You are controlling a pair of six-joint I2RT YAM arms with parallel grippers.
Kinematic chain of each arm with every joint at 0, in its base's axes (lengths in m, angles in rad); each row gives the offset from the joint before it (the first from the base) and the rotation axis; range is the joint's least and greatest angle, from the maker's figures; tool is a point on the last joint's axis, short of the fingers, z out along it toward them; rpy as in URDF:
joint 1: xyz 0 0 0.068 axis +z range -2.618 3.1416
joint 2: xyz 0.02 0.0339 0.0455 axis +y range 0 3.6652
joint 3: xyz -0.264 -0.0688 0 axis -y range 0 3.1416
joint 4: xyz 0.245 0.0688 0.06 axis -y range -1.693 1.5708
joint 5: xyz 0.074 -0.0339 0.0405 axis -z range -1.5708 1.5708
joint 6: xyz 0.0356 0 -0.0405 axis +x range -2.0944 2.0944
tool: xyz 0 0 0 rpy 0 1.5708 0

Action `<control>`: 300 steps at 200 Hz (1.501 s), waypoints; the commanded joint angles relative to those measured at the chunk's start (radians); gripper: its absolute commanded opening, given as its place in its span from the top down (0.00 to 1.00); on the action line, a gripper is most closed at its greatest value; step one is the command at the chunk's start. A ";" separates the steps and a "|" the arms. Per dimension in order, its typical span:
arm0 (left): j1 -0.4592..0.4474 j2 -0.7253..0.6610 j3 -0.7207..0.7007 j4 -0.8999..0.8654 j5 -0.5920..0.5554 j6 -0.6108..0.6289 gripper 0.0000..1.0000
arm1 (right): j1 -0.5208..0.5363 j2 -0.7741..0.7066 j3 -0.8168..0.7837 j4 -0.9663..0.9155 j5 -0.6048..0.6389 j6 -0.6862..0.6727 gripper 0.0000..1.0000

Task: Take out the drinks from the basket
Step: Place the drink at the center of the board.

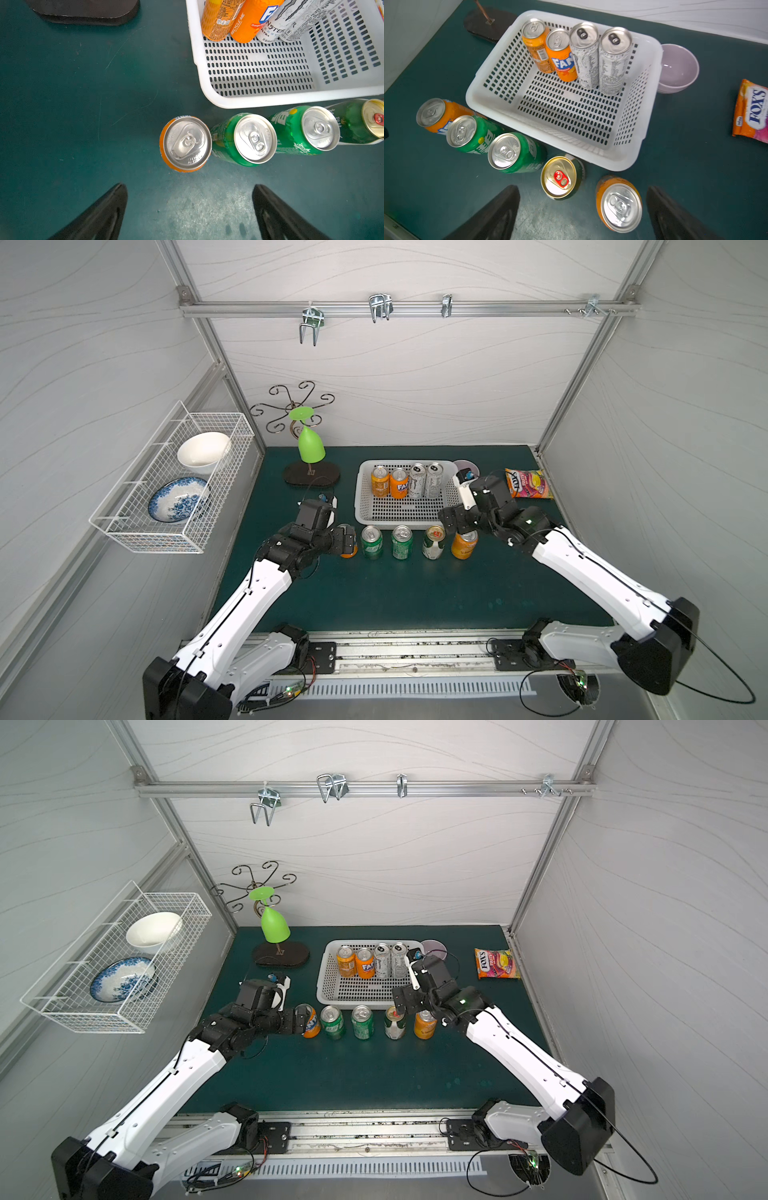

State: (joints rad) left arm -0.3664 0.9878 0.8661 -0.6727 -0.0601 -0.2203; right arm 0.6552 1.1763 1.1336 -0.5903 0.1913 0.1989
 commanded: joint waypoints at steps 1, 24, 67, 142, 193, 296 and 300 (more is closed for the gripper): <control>0.006 0.004 0.052 0.044 0.015 -0.012 0.02 | -0.076 -0.051 -0.028 -0.053 -0.042 -0.023 0.01; 0.007 0.026 0.079 0.041 0.017 -0.013 0.02 | -0.150 -0.108 -0.068 -0.052 -0.078 -0.025 0.01; 0.007 0.107 0.160 0.039 0.045 0.003 0.02 | -0.234 -0.179 -0.122 -0.079 -0.109 -0.036 0.01; 0.021 0.406 0.432 -0.003 0.146 0.052 0.02 | -0.260 -0.245 -0.168 -0.102 -0.124 -0.027 0.01; 0.041 0.620 0.696 -0.084 0.186 0.132 0.03 | -0.262 -0.271 -0.179 -0.117 -0.116 -0.028 0.01; 0.049 1.038 1.161 -0.326 0.179 0.354 0.03 | -0.280 -0.291 -0.190 -0.134 -0.107 -0.044 0.01; 0.049 1.048 1.169 -0.325 0.181 0.366 0.03 | -0.281 -0.291 -0.190 -0.133 -0.107 -0.044 0.01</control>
State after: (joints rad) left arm -0.3252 1.9835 1.9568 -0.9451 0.1204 0.0528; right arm 0.3836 0.8993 0.9539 -0.6983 0.0780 0.1658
